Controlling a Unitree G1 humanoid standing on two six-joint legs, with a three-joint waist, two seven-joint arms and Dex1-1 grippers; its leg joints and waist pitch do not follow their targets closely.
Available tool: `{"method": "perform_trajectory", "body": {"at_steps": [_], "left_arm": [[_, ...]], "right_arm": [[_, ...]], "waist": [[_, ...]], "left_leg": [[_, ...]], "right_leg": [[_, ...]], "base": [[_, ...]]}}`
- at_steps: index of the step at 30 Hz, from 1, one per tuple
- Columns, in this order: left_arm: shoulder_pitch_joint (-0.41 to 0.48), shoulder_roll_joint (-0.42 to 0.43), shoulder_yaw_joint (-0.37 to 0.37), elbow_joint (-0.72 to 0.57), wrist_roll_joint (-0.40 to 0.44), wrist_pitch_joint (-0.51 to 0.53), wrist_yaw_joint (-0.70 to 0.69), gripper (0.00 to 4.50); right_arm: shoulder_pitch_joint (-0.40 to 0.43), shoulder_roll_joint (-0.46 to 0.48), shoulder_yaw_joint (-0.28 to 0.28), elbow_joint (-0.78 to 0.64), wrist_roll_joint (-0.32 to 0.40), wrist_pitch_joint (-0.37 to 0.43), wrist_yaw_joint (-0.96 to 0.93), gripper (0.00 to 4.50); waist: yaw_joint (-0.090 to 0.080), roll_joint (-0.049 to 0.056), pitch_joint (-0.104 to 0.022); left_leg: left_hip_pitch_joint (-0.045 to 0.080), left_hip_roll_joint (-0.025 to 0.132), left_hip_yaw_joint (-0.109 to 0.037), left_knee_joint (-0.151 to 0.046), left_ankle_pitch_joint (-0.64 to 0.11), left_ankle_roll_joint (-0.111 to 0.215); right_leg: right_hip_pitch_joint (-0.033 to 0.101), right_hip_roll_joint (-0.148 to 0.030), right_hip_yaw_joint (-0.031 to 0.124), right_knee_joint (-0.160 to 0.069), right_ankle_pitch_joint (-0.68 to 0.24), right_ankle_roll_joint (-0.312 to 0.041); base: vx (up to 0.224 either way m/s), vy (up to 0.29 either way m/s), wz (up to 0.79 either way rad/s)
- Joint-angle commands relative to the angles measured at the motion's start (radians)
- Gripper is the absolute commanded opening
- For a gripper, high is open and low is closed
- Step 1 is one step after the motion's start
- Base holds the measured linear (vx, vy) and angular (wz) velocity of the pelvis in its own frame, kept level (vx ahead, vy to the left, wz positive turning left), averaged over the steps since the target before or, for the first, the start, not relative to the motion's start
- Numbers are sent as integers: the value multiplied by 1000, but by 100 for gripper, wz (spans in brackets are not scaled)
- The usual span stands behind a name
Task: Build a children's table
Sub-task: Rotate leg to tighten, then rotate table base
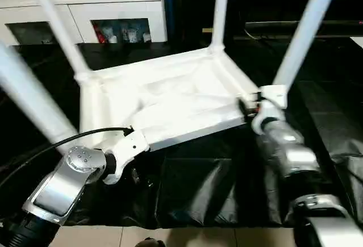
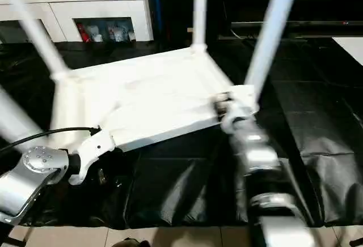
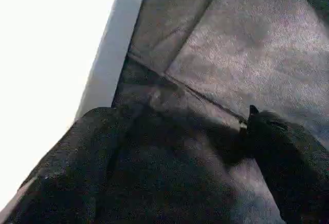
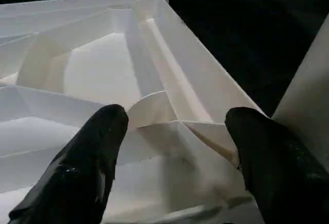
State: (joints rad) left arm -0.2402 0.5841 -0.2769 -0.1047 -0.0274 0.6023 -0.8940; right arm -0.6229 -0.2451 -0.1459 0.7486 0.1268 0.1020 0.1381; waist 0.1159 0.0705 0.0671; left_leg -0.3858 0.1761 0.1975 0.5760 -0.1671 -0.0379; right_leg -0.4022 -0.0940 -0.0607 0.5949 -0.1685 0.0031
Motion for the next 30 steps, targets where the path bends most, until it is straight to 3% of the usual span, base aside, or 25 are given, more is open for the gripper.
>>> {"method": "perform_trajectory", "body": {"at_steps": [1,7,12,13,15,18,19,23,24,25,26,27,28,29,30], "left_arm": [[7,7,36,-8,3,-14,32,446],[24,-24,67,-3,-26,-54,60,446],[36,-104,126,45,-143,-169,10,446],[34,-129,137,66,-203,-170,-41,446],[33,-131,135,70,-219,-157,-58,446],[33,-120,130,70,-234,-101,-77,446],[34,-119,131,72,-235,-94,-76,446],[35,-117,133,76,-239,-90,-73,446],[132,54,292,66,-320,-121,-210,446],[132,54,292,66,-320,-121,-210,446],[178,152,398,93,-360,-148,-284,446],[178,152,398,93,-360,-148,-284,446],[179,160,413,106,-363,-154,-289,446],[181,171,431,120,-371,-145,-299,446],[196,206,455,138,-377,-136,-331,446]], "right_arm": [[-9,-43,-51,27,14,-16,-34,358],[-7,-73,-68,54,10,-40,-22,358],[34,-64,-31,2,19,-55,76,358],[68,-54,-11,-46,38,-46,146,358],[86,-49,-5,-75,54,-38,182,358],[183,-42,34,-244,133,9,341,358],[219,-51,57,-303,155,28,392,358],[272,-72,92,-379,168,50,454,358],[334,-105,110,-457,180,82,505,358],[334,-105,110,-457,180,82,505,358],[379,-131,107,-511,194,106,535,358],[379,-131,107,-511,194,106,535,358],[390,-136,104,-526,198,115,543,358],[407,-149,100,-546,203,132,557,358],[440,-182,100,-574,206,160,587,358]], "waist": [[-5,-2,-76],[-5,-2,-79],[-4,-5,-78],[-4,-5,-76],[-3,-6,-77],[-4,-3,-72],[0,-2,-70],[-2,0,-64],[-1,3,-62],[2,0,-67],[-16,6,-58],[-15,8,-59],[-17,7,-54],[-14,14,-53],[-9,6,-49]], "left_leg": [[27,40,-24,-65,-274,-23],[22,40,-23,-59,-243,-2],[18,39,-22,-57,-261,7],[16,41,-23,-59,-266,8],[17,42,-22,-59,-272,18],[12,46,-24,-63,-273,33],[16,47,-24,-63,-285,38],[22,49,-27,-69,-325,18],[20,47,-31,-70,-335,10],[14,46,-34,-70,-320,11],[-1,42,-37,-79,-325,14],[4,41,-37,-79,-341,13],[28,44,-34,-80,-412,-1],[34,46,-34,-80,-434,-9],[37,45,-34,-80,-454,-12]], "right_leg": [[32,-47,37,-65,-259,-192],[36,-46,33,-60,-223,-209],[36,-47,32,-60,-227,-215],[36,-46,33,-60,-228,-212],[37,-47,33,-61,-241,-209],[38,-46,34,-62,-244,-197],[36,-45,35,-66,-261,-189],[29,-48,37,-75,-339,-177],[31,-51,36,-76,-363,-174],[38,-54,35,-72,-354,-168],[41,-46,30,-69,-363,-154],[38,-43,29,-73,-376,-146],[21,-41,32,-85,-416,-163],[16,-43,34,-86,-426,-172],[16,-45,37,-87,-444,-174]], "base": [[0,0,0],[0,0,0],[0,0,0],[0,0,0],[0,0,0],[0,0,0],[0,0,0],[0,0,0],[0,0,0],[0,0,0],[0,0,0],[0,0,0],[0,0,0],[0,0,0],[0,0,0]]}}
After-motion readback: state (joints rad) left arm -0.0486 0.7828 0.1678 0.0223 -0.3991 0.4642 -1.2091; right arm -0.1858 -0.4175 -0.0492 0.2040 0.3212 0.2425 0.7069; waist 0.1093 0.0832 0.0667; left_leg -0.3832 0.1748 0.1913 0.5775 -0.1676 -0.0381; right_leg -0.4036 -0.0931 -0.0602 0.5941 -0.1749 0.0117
